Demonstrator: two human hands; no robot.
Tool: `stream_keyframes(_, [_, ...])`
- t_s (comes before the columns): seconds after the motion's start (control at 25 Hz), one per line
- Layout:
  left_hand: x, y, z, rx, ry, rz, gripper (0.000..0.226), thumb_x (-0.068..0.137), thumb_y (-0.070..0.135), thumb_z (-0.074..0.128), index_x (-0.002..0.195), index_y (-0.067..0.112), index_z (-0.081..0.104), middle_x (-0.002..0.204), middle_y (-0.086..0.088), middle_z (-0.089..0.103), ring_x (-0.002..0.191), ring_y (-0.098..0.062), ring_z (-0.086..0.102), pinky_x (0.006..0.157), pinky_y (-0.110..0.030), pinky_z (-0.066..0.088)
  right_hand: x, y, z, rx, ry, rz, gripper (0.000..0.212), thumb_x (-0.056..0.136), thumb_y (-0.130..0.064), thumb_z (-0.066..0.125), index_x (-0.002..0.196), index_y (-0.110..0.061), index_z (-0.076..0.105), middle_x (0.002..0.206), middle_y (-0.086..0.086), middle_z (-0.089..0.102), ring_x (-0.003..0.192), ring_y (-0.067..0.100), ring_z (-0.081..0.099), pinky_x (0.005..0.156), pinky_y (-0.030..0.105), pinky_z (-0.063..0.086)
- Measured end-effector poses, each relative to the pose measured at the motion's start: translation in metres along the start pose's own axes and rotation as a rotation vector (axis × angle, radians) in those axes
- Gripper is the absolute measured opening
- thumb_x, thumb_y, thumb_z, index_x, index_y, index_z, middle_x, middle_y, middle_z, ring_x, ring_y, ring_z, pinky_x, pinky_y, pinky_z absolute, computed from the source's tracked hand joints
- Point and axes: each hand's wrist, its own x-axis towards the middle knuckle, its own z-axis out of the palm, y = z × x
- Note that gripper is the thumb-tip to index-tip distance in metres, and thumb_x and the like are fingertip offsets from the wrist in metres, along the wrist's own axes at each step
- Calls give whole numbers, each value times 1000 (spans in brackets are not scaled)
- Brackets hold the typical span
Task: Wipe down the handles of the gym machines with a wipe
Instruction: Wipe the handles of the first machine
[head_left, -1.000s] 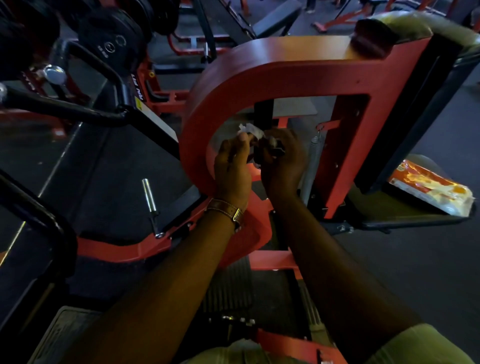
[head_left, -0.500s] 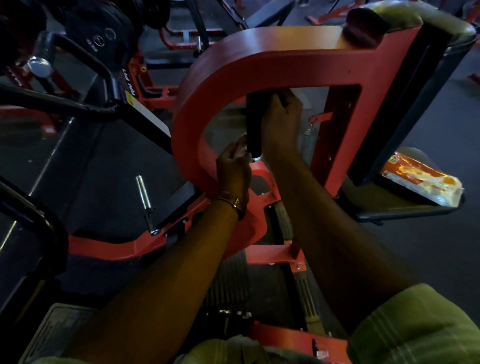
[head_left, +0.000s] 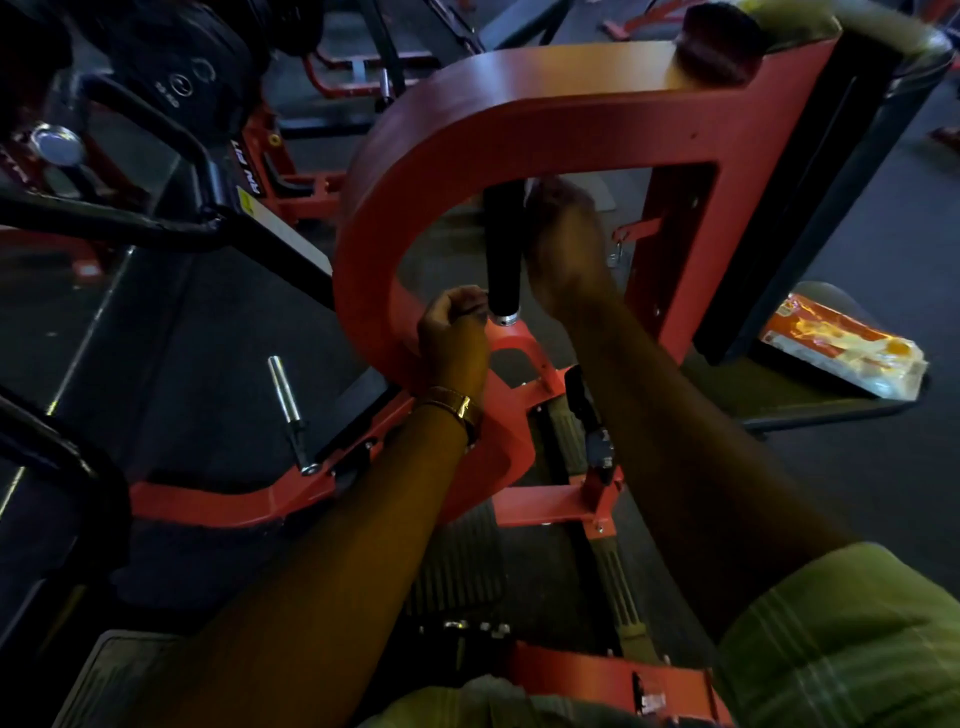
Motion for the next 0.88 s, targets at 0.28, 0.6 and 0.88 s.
stream_keyframes(0.28, [-6,9,9,34,39,42,14,69,34,66,76,23,71,86,-10,73,84,-30,66,76,-44,51,-36,77,-34,-315,88,161,20,89,-4,59,102,-4,74,94,13,73,83,20,67,75,32,52])
stream_keyframes(0.6, [-11,26,16,130,-3,108,31,91,37,70,99,7,75,82,-2,73,71,-3,60,66,-22,47,-71,86,4,-136,633,212,16,95,-20,65,106,-16,76,85,-2,76,84,12,70,78,25,58])
stream_keyframes(0.88, [8,32,1,448,-175,265,43,80,31,82,115,6,74,106,-5,75,93,-9,69,78,-25,58,-48,57,1,-122,369,465,25,98,-9,47,79,-2,60,68,10,59,58,19,56,52,28,44])
